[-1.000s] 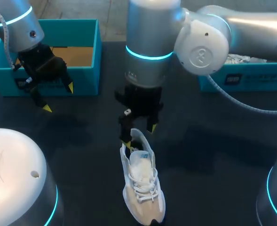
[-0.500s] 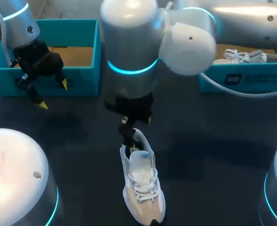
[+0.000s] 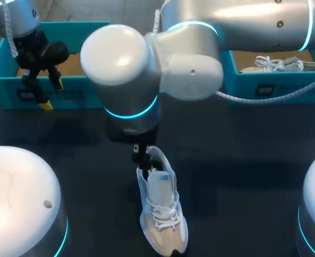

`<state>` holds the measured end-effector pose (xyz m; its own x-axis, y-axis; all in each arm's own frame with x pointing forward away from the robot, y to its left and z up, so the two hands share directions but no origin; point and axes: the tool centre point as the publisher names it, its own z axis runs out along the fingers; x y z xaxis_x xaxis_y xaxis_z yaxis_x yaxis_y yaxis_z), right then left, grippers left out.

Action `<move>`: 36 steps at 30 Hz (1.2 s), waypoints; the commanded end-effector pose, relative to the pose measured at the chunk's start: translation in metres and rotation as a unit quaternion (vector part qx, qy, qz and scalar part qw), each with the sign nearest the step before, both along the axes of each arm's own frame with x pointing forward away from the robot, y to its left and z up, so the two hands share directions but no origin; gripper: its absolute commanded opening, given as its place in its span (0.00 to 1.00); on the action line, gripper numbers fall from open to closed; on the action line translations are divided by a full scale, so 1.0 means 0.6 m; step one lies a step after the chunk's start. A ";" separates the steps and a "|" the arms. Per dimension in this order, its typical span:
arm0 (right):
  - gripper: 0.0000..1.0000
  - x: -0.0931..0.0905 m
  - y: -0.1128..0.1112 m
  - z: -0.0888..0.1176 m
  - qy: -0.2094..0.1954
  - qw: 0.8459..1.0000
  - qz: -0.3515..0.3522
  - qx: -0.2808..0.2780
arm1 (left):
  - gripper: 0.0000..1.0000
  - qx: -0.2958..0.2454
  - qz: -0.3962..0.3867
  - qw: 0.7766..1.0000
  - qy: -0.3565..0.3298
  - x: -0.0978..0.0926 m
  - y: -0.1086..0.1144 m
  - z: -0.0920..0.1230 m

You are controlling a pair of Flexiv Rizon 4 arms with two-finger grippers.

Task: Take the shoe out of the shoebox, open the shoe tongue, remove and reinsert the insole, then place the shoe into the shoebox

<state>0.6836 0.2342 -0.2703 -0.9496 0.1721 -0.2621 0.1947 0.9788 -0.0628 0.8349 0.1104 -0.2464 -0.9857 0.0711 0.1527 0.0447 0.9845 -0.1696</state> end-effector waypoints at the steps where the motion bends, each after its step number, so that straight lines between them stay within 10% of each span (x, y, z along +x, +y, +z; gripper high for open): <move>1: 1.00 -0.001 -0.011 0.000 -0.002 1.000 0.003 0.014 | 1.00 0.002 -0.001 1.000 0.000 0.000 -0.001 0.000; 10: 1.00 0.013 -0.008 -0.012 0.001 0.999 0.046 0.016 | 1.00 0.031 0.129 0.991 0.024 0.017 -0.009 -0.010; 36: 1.00 0.097 0.008 -0.058 0.031 0.989 0.143 0.007 | 1.00 0.061 0.489 0.870 0.014 0.045 0.080 0.025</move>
<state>0.7364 0.2379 -0.2961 -0.9711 -0.1032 -0.2153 -0.0927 0.9940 -0.0583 0.8694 0.1551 -0.2336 -0.6087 -0.7799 0.1455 -0.7913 0.6102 -0.0392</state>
